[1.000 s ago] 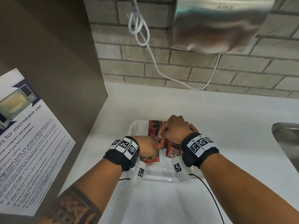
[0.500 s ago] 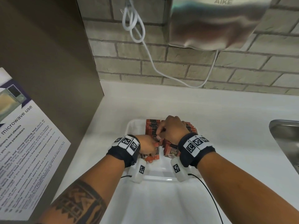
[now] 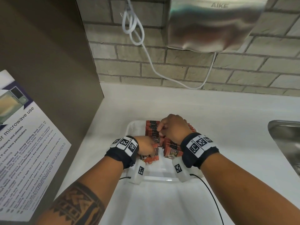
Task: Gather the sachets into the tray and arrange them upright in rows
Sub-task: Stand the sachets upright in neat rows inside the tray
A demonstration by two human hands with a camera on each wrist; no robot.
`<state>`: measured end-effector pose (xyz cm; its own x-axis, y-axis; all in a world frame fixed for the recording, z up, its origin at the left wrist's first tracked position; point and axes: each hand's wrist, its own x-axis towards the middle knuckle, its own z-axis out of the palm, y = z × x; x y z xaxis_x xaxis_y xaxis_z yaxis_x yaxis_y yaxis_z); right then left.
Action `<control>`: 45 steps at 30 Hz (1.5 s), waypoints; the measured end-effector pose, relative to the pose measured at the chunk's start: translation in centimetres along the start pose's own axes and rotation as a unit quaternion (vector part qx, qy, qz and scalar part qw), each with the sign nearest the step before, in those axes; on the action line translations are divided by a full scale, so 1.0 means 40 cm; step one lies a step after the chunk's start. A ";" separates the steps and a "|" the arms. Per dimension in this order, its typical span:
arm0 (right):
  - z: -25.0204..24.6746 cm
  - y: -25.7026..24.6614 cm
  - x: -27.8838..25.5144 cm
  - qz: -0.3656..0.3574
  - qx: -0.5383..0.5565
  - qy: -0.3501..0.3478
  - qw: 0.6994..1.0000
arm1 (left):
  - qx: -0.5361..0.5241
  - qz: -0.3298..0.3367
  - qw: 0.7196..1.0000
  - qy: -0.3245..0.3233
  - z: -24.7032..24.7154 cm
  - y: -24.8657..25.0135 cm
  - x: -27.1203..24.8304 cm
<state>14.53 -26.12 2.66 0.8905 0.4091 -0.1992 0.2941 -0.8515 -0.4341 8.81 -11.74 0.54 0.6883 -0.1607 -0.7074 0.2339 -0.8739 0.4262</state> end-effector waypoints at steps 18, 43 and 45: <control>-0.068 0.003 -0.088 -0.001 0.216 0.077 0.973 | -0.379 0.137 0.912 0.069 -0.048 -0.075 -0.108; 0.065 0.008 -0.007 -0.027 -0.053 -0.007 0.998 | -0.018 -0.001 1.000 -0.003 -0.003 -0.009 0.004; 0.065 0.011 -0.006 -0.028 -0.047 -0.006 0.998 | -0.017 -0.002 1.000 -0.003 -0.002 -0.010 0.008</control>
<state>13.53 -25.74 0.24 0.8672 0.4612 -0.1877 0.3760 -0.8537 -0.3603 9.01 -11.42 0.20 0.6828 -0.1594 -0.7130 0.2613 -0.8581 0.4420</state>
